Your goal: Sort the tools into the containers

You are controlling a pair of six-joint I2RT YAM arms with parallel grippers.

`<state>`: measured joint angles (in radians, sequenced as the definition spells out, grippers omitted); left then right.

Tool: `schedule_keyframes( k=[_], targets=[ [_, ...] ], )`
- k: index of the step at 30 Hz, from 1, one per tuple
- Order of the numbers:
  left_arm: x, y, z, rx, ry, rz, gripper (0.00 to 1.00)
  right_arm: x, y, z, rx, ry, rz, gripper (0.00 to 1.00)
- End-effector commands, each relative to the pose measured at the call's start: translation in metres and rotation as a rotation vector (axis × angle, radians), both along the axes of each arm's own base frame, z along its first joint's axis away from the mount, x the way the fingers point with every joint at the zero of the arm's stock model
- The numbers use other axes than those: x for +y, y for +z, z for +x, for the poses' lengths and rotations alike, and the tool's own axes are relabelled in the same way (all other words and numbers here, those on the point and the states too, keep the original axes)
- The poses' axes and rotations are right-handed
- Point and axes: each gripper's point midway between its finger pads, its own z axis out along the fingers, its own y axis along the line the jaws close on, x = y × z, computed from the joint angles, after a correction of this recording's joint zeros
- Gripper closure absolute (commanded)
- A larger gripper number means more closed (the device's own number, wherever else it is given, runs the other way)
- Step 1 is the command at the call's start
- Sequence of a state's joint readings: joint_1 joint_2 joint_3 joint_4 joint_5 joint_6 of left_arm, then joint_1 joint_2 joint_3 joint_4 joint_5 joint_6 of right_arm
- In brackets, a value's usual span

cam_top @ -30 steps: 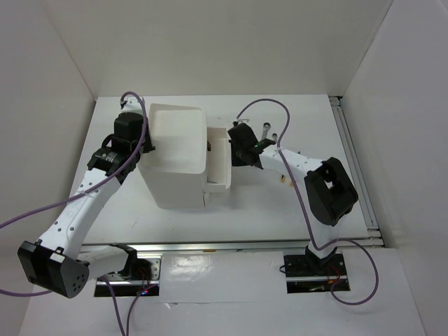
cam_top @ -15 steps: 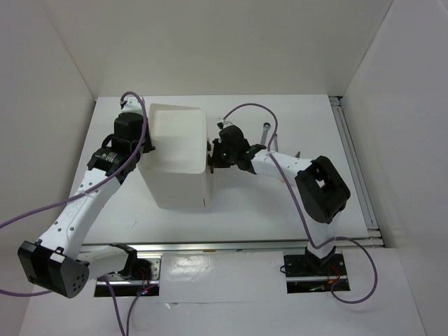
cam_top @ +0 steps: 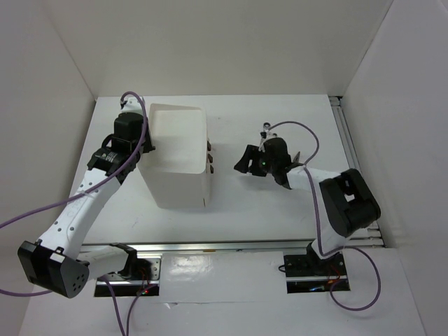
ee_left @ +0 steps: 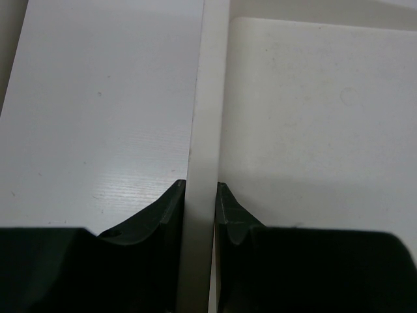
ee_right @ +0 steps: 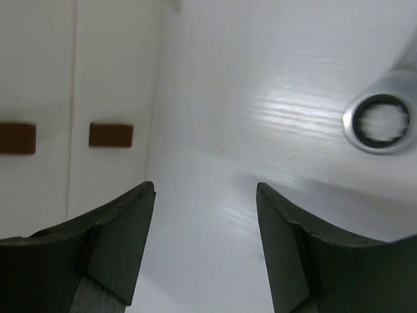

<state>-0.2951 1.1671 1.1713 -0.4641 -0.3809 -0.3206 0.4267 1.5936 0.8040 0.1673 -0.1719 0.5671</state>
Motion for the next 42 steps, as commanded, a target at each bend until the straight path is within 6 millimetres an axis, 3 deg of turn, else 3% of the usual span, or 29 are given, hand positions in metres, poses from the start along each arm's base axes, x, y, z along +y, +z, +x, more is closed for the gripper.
schedule_keyframes(
  k=[1, 2, 3, 6, 11, 12, 13, 14, 17, 25, 31, 37, 42],
  targets=[
    [-0.012, -0.038, -0.019, 0.146, -0.025, -0.046, 0.76, 0.054, 0.04, -0.02, -0.184, 0.379, 0.287, 0.29],
    [-0.012, -0.038, -0.019, 0.146, -0.025, -0.046, 0.75, 0.063, 0.051, -0.018, -0.252, 0.429, 0.334, 0.3],
    [-0.012, -0.038, -0.019, 0.146, -0.025, -0.046, 0.75, 0.07, 0.042, -0.023, -0.218, 0.479, 0.373, 0.3],
    [-0.011, -0.038, -0.019, 0.144, -0.017, -0.041, 0.75, 0.085, 0.04, -0.018, -0.233, 0.533, 0.441, 0.32],
    [-0.011, -0.038, -0.019, 0.144, -0.017, -0.041, 0.74, 0.095, 0.033, -0.01, -0.248, 0.553, 0.517, 0.33],
    [-0.011, -0.038, -0.019, 0.144, -0.017, -0.041, 0.74, 0.096, 0.023, -0.009, -0.232, 0.547, 0.525, 0.33],
    [-0.011, -0.038, -0.019, 0.144, -0.017, -0.041, 0.74, 0.098, 0.03, -0.006, -0.277, 0.568, 0.541, 0.33],
    [-0.011, -0.038, -0.019, 0.144, -0.017, -0.041, 0.74, 0.099, 0.023, -0.007, -0.246, 0.559, 0.548, 0.33],
    [-0.011, -0.038, -0.019, 0.144, -0.017, -0.041, 0.74, 0.101, 0.029, -0.01, -0.296, 0.586, 0.616, 0.35],
    [-0.011, -0.038, -0.019, 0.144, -0.017, -0.041, 0.74, 0.115, 0.004, -0.009, -0.244, 0.579, 0.634, 0.36],
    [-0.011, -0.038, -0.019, 0.144, -0.017, -0.041, 0.74, 0.12, 0.008, -0.001, -0.274, 0.573, 0.684, 0.39],
    [-0.011, -0.038, -0.019, 0.144, -0.017, -0.041, 0.74, 0.121, 0.005, 0.004, -0.277, 0.564, 0.7, 0.45],
    [-0.012, -0.038, -0.019, 0.146, -0.025, -0.046, 0.74, 0.122, 0.004, 0.004, -0.291, 0.567, 0.722, 0.61]
  ],
)
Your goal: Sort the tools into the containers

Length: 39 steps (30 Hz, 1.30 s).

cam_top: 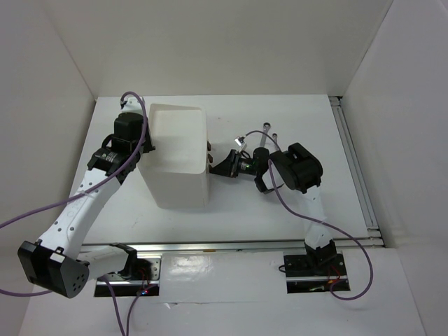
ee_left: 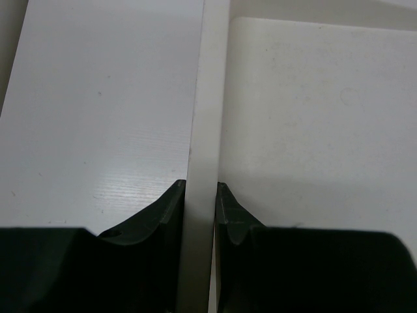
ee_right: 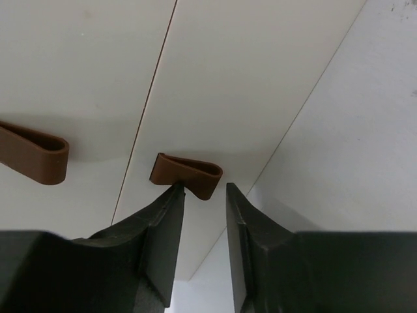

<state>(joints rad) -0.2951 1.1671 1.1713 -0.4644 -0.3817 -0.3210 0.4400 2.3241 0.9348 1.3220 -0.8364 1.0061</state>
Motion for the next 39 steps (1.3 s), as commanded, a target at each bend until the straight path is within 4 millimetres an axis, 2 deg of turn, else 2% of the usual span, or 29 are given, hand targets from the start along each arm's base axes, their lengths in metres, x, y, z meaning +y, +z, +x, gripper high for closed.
schedule_keyframes(
  k=[1, 4, 9, 12, 14, 18, 22, 25, 26, 34, 39],
  targets=[
    [-0.013, -0.041, -0.018, 0.154, -0.025, -0.044, 0.74, 0.005, 0.039, 0.006, -0.251, -0.007, 0.126, 0.62],
    [-0.013, -0.041, -0.018, 0.155, -0.025, -0.044, 0.74, 0.004, 0.045, 0.004, -0.263, -0.006, 0.153, 0.68],
    [-0.013, -0.041, -0.018, 0.155, -0.025, -0.044, 0.74, -0.001, 0.053, 0.001, -0.281, -0.01, 0.192, 0.68],
    [-0.014, -0.041, -0.018, 0.156, -0.033, -0.049, 0.74, -0.006, 0.054, 0.001, -0.276, -0.016, 0.217, 0.73],
    [-0.014, -0.041, -0.018, 0.156, -0.033, -0.049, 0.74, -0.006, 0.056, 0.003, -0.273, -0.021, 0.235, 0.87],
    [-0.014, -0.041, -0.018, 0.156, -0.033, -0.049, 0.74, -0.007, 0.059, 0.004, -0.27, -0.037, 0.255, 1.0],
    [-0.014, -0.041, -0.018, 0.156, -0.033, -0.049, 0.74, -0.012, 0.06, 0.003, -0.272, -0.046, 0.254, 1.0],
    [-0.016, -0.044, -0.017, 0.167, -0.04, -0.051, 0.74, -0.029, 0.063, 0.003, -0.279, -0.082, 0.233, 1.0],
    [-0.016, -0.044, -0.017, 0.167, -0.04, -0.051, 0.74, -0.033, 0.069, 0.003, -0.285, -0.091, 0.235, 1.0],
    [-0.016, -0.044, -0.017, 0.167, -0.04, -0.051, 0.74, -0.088, 0.068, 0.001, -0.277, -0.194, 0.169, 1.0],
    [-0.016, -0.044, -0.017, 0.167, -0.04, -0.051, 0.74, -0.122, 0.076, 0.002, -0.278, -0.261, 0.151, 1.0]
  ],
)
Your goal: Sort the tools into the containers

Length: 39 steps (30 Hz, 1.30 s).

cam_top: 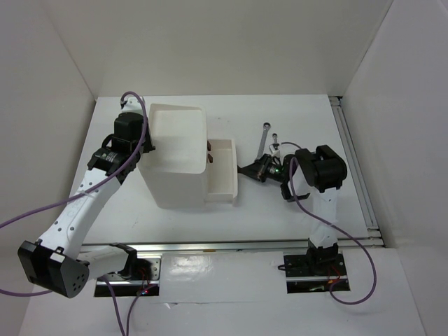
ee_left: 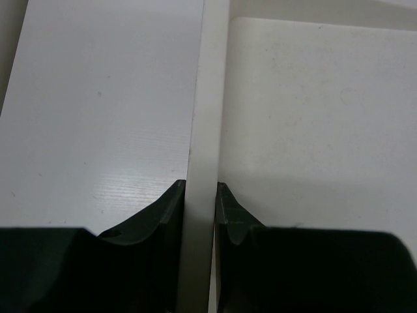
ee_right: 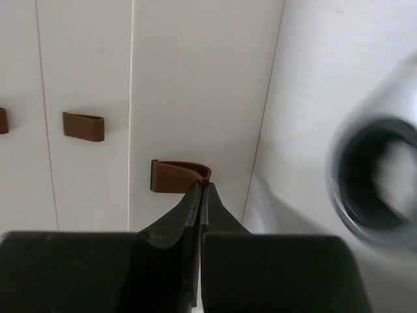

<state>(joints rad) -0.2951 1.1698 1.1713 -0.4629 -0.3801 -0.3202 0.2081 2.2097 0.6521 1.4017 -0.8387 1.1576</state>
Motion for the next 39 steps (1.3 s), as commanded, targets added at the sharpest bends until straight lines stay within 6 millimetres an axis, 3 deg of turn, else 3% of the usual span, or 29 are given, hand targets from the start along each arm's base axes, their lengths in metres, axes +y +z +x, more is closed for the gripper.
schedule_keyframes(
  k=[1, 2, 3, 4, 6, 10, 13, 15, 16, 17, 18, 19, 20, 21, 22, 23, 24, 25, 26, 27, 29, 30, 33, 39],
  targets=[
    [-0.016, -0.044, -0.018, 0.166, -0.038, -0.051, 0.75, -0.027, 0.08, 0.0, -0.509, -0.049, 0.048, 1.0],
    [-0.016, -0.044, -0.018, 0.166, -0.038, -0.051, 0.75, -0.031, 0.084, 0.002, -0.521, -0.058, 0.048, 0.97],
    [-0.016, -0.044, -0.018, 0.166, -0.038, -0.051, 0.75, -0.03, 0.088, 0.0, -0.533, -0.045, 0.049, 0.86],
    [-0.016, -0.044, -0.018, 0.166, -0.038, -0.051, 0.75, -0.033, 0.098, -0.003, -0.55, -0.044, 0.053, 0.83],
    [-0.016, -0.044, -0.018, 0.166, -0.038, -0.051, 0.75, -0.037, 0.106, -0.003, -0.549, -0.053, 0.051, 0.83],
    [-0.016, -0.044, -0.018, 0.166, -0.038, -0.051, 0.75, -0.056, 0.141, 0.0, -0.626, -0.097, 0.028, 0.79],
    [-0.016, -0.044, -0.018, 0.166, -0.038, -0.051, 0.75, -0.069, 0.151, 0.003, -0.629, -0.125, -0.024, 0.78],
    [-0.016, -0.044, -0.018, 0.166, -0.038, -0.051, 0.75, -0.076, 0.149, 0.008, -0.577, -0.151, -0.059, 0.35],
    [-0.016, -0.044, -0.018, 0.166, -0.038, -0.051, 0.75, -0.078, 0.163, 0.007, -0.604, -0.172, -0.076, 0.24],
    [-0.016, -0.044, -0.018, 0.166, -0.038, -0.051, 0.75, -0.087, 0.164, 0.017, -0.637, -0.216, -0.14, 0.15],
    [-0.017, -0.044, -0.018, 0.168, -0.045, -0.056, 0.75, -0.091, 0.138, 0.024, -0.48, -0.226, -0.207, 0.09],
    [-0.017, -0.044, -0.018, 0.168, -0.045, -0.056, 0.75, -0.094, 0.145, 0.028, -0.485, -0.248, -0.27, 0.06],
    [-0.017, -0.044, -0.018, 0.168, -0.045, -0.056, 0.75, -0.098, 0.154, 0.053, -0.546, -0.329, -0.417, 0.0],
    [-0.017, -0.044, -0.018, 0.168, -0.045, -0.056, 0.74, -0.104, 0.148, 0.065, -0.494, -0.378, -0.513, 0.0],
    [-0.017, -0.044, -0.018, 0.168, -0.045, -0.056, 0.74, -0.108, 0.111, 0.063, -0.318, -0.363, -0.638, 0.0],
    [-0.017, -0.044, -0.018, 0.168, -0.045, -0.056, 0.74, -0.113, 0.128, 0.087, -0.317, -0.442, -0.723, 0.0],
    [-0.017, -0.044, -0.018, 0.168, -0.045, -0.056, 0.74, -0.117, 0.121, 0.093, -0.256, -0.456, -0.79, 0.0],
    [-0.017, -0.044, -0.018, 0.168, -0.045, -0.056, 0.74, -0.123, 0.094, 0.082, -0.109, -0.424, -0.885, 0.0],
    [-0.017, -0.044, -0.018, 0.168, -0.045, -0.056, 0.74, -0.124, 0.094, 0.103, -0.078, -0.468, -0.986, 0.0],
    [-0.017, -0.044, -0.018, 0.168, -0.045, -0.056, 0.74, -0.128, 0.086, 0.104, -0.021, -0.484, -1.054, 0.0],
    [-0.017, -0.044, -0.018, 0.168, -0.045, -0.056, 0.74, -0.129, 0.051, 0.097, 0.102, -0.432, -1.189, 0.0],
    [-0.017, -0.044, -0.018, 0.168, -0.045, -0.056, 0.74, -0.123, 0.063, 0.108, 0.083, -0.465, -1.211, 0.0],
    [-0.017, -0.044, -0.018, 0.168, -0.045, -0.056, 0.74, -0.121, 0.053, 0.116, 0.126, -0.473, -1.267, 0.07],
    [-0.018, -0.044, -0.018, 0.167, -0.04, -0.064, 0.74, -0.111, 0.032, 0.133, 0.165, -0.449, -1.317, 0.09]
  ],
)
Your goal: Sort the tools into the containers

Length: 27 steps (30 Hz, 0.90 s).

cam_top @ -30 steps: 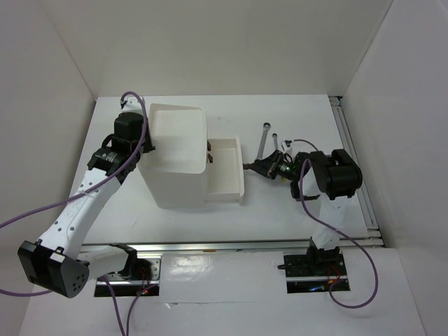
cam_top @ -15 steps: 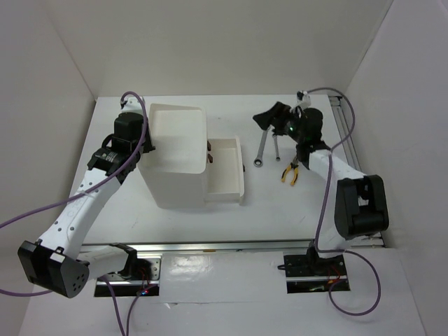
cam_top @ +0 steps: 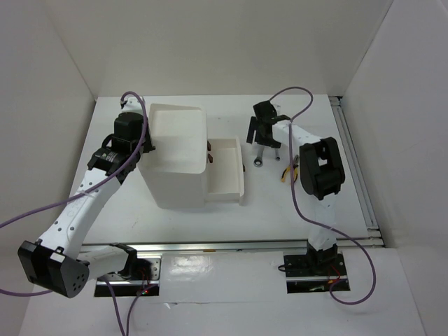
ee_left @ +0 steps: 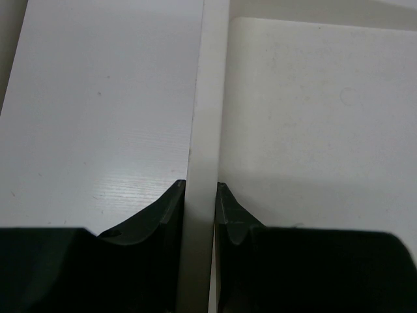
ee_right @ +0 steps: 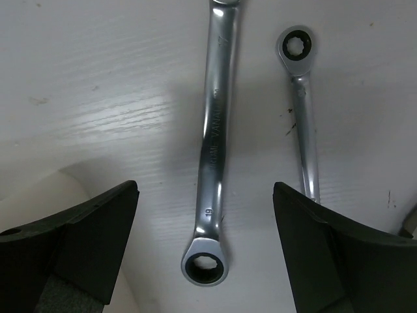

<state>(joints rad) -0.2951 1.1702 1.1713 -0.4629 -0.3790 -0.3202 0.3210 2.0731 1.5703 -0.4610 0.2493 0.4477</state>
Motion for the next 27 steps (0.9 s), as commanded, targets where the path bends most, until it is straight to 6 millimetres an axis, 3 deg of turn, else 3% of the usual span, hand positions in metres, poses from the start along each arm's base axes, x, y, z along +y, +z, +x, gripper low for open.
schedule_keyframes(
  k=[1, 9, 15, 19, 20, 23, 27],
  targets=[
    [-0.017, -0.044, -0.018, 0.167, -0.039, -0.063, 0.74, -0.014, 0.015, 0.01, 0.004, -0.04, -0.067, 0.1],
    [-0.017, -0.044, -0.018, 0.167, -0.039, -0.063, 0.74, -0.015, -0.033, 0.015, 0.116, -0.023, -0.07, 0.14],
    [-0.017, -0.044, -0.018, 0.167, -0.039, -0.063, 0.74, -0.018, -0.057, 0.005, 0.184, -0.014, -0.038, 0.28],
    [-0.017, -0.044, -0.018, 0.167, -0.039, -0.063, 0.74, -0.024, -0.071, -0.006, 0.227, -0.019, -0.041, 0.52],
    [-0.017, -0.044, -0.018, 0.167, -0.039, -0.063, 0.74, -0.025, -0.075, -0.01, 0.239, -0.019, -0.044, 0.67],
    [-0.017, -0.044, -0.018, 0.167, -0.039, -0.063, 0.74, -0.029, -0.082, -0.014, 0.266, -0.016, -0.045, 0.81],
    [-0.017, -0.044, -0.018, 0.167, -0.039, -0.063, 0.74, -0.035, -0.094, -0.022, 0.322, -0.007, -0.086, 0.93]
  ],
)
